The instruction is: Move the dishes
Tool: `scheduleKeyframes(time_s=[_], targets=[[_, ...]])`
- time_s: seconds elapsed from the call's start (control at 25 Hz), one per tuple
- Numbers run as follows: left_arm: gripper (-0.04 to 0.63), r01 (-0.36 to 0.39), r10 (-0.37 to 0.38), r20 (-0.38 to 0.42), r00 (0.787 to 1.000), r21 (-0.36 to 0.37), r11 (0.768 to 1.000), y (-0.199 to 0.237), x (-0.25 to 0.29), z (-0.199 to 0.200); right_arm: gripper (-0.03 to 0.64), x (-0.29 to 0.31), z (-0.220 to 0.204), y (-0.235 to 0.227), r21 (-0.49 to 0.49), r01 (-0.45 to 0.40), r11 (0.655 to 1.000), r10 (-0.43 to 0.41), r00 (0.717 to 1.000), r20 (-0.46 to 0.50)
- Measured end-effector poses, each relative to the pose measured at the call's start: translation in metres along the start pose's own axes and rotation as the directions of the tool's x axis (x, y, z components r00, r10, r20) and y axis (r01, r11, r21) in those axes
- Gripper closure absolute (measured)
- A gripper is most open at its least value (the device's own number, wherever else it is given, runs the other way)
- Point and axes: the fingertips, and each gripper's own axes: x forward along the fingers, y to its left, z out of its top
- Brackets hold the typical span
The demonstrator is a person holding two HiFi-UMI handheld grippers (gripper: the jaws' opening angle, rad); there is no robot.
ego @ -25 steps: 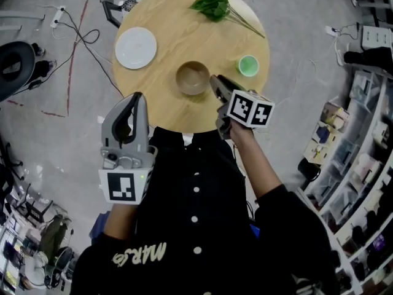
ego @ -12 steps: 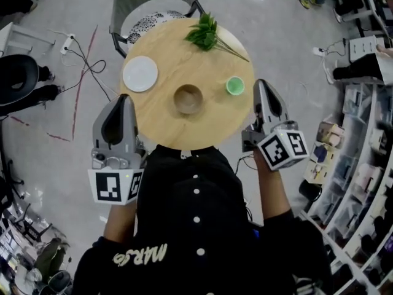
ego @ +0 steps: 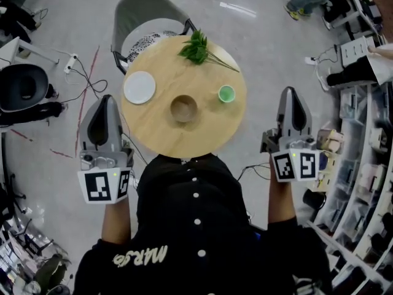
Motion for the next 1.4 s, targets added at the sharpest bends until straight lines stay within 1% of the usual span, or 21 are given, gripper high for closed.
scheduleKeyframes(time_s=[0.12, 0.2, 0.4, 0.64, 1.08, 1.16, 1.32, 1.4], targets=[[0.592, -0.005, 0.005, 0.015, 1.0, 0.02, 1.0, 0.0, -0.006, 0.011, 0.621, -0.015, 0.007, -0.004, -0.063, 0.015, 0.998, -0.013, 0.999, 0.031], [0.592, -0.016, 0.015, 0.024, 1.0, 0.036, 0.999, -0.001, -0.011, 0.018, 0.621, -0.023, 0.009, -0.008, -0.086, 0.031, 0.996, -0.027, 0.999, 0.046], [0.592, -0.033, 0.03, 0.039, 0.999, 0.07, 0.997, -0.004, -0.025, 0.023, 0.621, -0.037, 0.009, -0.014, -0.082, 0.057, 0.995, -0.053, 0.997, 0.054], [0.592, -0.036, 0.034, 0.038, 0.999, 0.067, 0.997, -0.008, -0.033, 0.022, 0.621, -0.041, 0.014, -0.011, -0.085, 0.05, 0.995, -0.046, 0.997, 0.056], [0.592, -0.036, 0.033, 0.043, 0.999, 0.076, 0.996, -0.007, -0.027, 0.022, 0.621, -0.03, 0.008, -0.003, -0.083, 0.034, 0.996, -0.03, 0.999, 0.042], [0.592, -0.032, 0.028, 0.049, 0.998, 0.079, 0.996, -0.008, -0.026, 0.025, 0.621, -0.029, 0.008, -0.004, -0.088, 0.033, 0.996, -0.029, 0.999, 0.045], [0.592, 0.001, -0.007, 0.082, 0.997, 0.078, 0.997, -0.011, -0.024, 0.03, 0.621, -0.022, 0.003, -0.002, -0.084, 0.024, 0.996, -0.021, 0.999, 0.038], [0.592, -0.002, -0.005, 0.086, 0.996, 0.074, 0.997, -0.008, -0.024, 0.028, 0.621, -0.019, 0.0, 0.001, -0.086, 0.018, 0.996, -0.015, 0.999, 0.034]])
